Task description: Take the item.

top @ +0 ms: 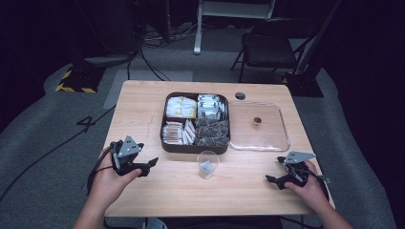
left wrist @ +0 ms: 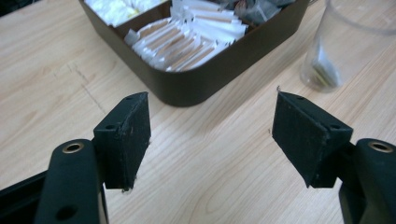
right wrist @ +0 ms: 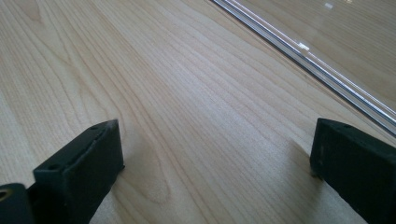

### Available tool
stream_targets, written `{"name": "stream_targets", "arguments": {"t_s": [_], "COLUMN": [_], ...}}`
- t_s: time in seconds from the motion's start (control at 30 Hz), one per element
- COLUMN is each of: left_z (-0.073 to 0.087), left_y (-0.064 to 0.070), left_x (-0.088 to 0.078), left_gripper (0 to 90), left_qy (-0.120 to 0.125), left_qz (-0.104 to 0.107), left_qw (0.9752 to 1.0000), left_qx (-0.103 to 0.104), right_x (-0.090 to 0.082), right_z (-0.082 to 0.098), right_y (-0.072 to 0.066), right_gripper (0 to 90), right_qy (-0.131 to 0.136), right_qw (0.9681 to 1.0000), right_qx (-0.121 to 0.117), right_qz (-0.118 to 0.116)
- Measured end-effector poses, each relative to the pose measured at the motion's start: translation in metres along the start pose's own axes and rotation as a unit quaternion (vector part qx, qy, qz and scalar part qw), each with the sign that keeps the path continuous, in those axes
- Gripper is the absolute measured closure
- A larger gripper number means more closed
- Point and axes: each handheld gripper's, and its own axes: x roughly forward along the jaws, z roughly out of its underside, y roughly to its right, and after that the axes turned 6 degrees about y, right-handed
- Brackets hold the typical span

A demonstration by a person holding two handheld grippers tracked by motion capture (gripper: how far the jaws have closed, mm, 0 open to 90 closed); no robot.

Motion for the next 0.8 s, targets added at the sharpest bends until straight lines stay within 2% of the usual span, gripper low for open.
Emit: {"name": "stream_targets", "arguments": {"t_s": [0.4,0.53,0.8], "left_z": [0.042,0.057,0.081], "left_y": [-0.019,-0.024,-0.033], "left_x": [0.003,0.007,0.016], "left_gripper": [28.2,27.9,24.5], "left_qy": [-0.016,-0.016,-0.054], "left_qz": [-0.013,-0.014,-0.028], "left_qw": [0.9989,0.9974,0.9951], "left_qx": [-0.042,-0.069,-0.078], "right_x": [0.0,0.0,0.0], "right_z": [0.0,0.0,0.0], "right_y": [0.0,0.0,0.0], "right_gripper": [2.6,2.6,2.6], "right_qy": [0.0,0.001,0.001], "right_qw": [1.0,1.0,1.0], "right_qx": [0.0,0.0,0.0], "right_qz": [-0.001,-0.001,-0.001]}}
